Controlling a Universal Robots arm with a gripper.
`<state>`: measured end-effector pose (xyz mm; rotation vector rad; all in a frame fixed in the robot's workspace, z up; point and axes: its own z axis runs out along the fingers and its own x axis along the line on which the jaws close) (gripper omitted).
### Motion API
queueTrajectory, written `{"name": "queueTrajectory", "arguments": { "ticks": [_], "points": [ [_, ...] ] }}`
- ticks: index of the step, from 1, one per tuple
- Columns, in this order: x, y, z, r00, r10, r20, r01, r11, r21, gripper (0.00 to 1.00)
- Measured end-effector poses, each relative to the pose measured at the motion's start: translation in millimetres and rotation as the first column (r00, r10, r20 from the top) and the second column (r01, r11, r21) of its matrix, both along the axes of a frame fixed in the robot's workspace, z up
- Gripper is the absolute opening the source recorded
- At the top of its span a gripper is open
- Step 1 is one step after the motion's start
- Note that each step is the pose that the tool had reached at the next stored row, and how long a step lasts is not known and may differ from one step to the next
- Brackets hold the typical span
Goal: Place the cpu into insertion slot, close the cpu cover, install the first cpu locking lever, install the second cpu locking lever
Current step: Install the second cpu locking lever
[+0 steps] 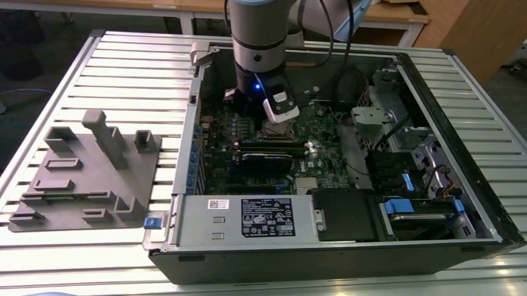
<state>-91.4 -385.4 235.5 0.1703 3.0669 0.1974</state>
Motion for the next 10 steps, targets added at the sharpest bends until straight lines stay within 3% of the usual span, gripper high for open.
{"name": "queueTrajectory", "arguments": {
  "ticks": [6,10],
  "points": [
    [0.0,0.0,11.7,1.0,0.0,-0.0001,0.0,1.0,-0.0001,0.11],
    [0.0,0.0,13.1,1.0,0.0,0.0001,0.0,1.0,0.0002,0.11]
  ]
}}
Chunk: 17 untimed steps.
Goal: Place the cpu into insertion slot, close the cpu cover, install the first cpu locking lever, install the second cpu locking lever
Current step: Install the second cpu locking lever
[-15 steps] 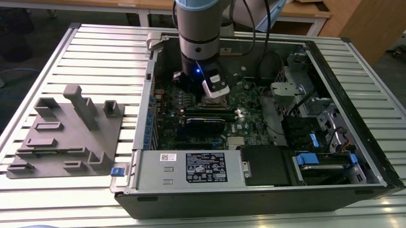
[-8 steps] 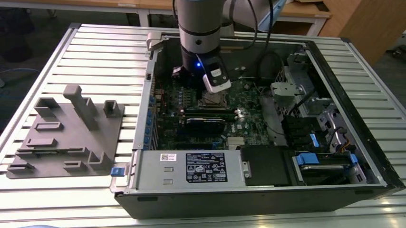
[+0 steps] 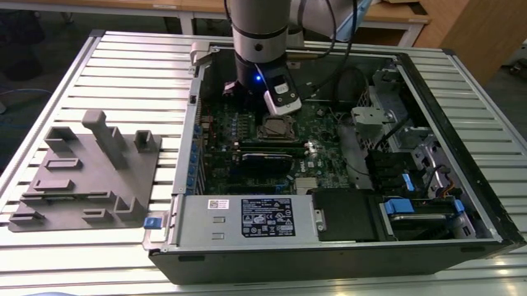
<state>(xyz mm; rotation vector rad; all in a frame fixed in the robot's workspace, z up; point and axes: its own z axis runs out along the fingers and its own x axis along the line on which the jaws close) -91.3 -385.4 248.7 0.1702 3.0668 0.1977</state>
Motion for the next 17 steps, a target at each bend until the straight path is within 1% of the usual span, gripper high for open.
{"name": "queueTrajectory", "arguments": {
  "ticks": [2,7,8,9,13,17],
  "points": [
    [1.8,0.0,0.1,1.0,0.0,-0.0004,0.0,1.0,-0.0001,0.11],
    [8.8,0.0,0.1,1.0,0.0,-0.0037,0.0,1.0,-0.0002,0.11],
    [12.5,0.0,0.1,1.0,0.0,-0.0059,0.0,1.0,-0.0002,0.11],
    [13.9,0.0,0.1,1.0,0.0,-0.0066,0.0,1.0,-0.0002,0.11],
    [16.2,0.0,0.1,1.0,0.0,-0.0074,0.0,1.0,-0.0003,0.11],
    [19.9,0.0,0.1,1.0,0.0,-0.0082,0.0,1.0,-0.0021,0.11]
  ]
}}
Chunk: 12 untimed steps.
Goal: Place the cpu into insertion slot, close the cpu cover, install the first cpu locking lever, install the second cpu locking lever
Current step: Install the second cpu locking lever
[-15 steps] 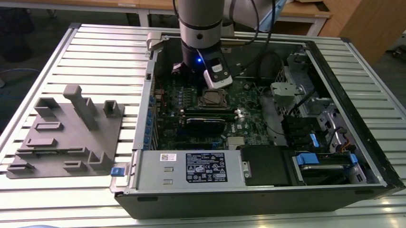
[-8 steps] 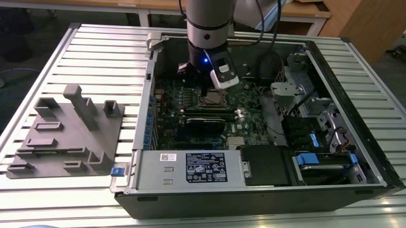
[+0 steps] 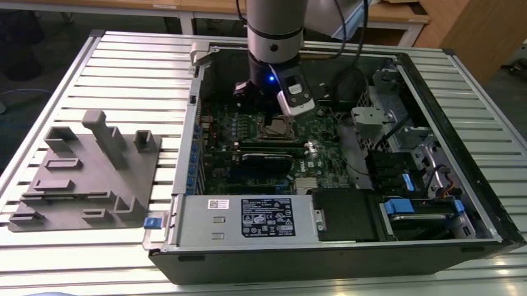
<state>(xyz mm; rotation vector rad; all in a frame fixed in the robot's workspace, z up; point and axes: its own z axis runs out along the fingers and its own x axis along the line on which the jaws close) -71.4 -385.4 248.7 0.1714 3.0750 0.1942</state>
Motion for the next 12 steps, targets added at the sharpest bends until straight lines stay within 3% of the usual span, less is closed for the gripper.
{"name": "queueTrajectory", "arguments": {
  "ticks": [12],
  "points": [
    [0.5,-4.5,-2.0,1.0,0.0,0.0,0.0,1.0,-0.0057,0.11]
  ]
}}
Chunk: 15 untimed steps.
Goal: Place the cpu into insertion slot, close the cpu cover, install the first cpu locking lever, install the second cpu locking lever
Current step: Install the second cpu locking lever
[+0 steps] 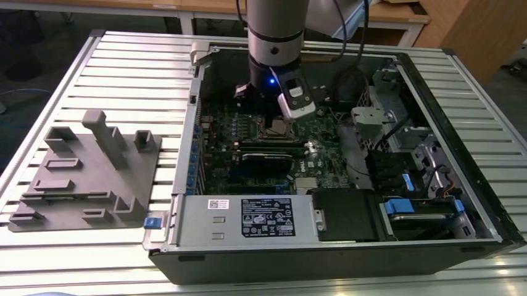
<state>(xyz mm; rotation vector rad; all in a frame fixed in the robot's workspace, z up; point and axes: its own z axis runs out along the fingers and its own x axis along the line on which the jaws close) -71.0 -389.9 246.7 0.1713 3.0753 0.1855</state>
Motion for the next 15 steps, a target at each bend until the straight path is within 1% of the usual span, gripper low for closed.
{"name": "queueTrajectory", "arguments": {
  "ticks": [7,11,15],
  "points": [
    [-0.5,-3.2,-11.0,1.0,0.0,-0.0001,0.0,1.0,-0.0003,0.11],
    [-2.1,-4.9,-17.8,1.0,0.0,0.0,0.0,1.0,-0.0001,0.11],
    [-4.6,-5.6,-25.0,1.0,0.0,-0.0001,0.0,1.0,-0.0002,0.11]
  ]
}}
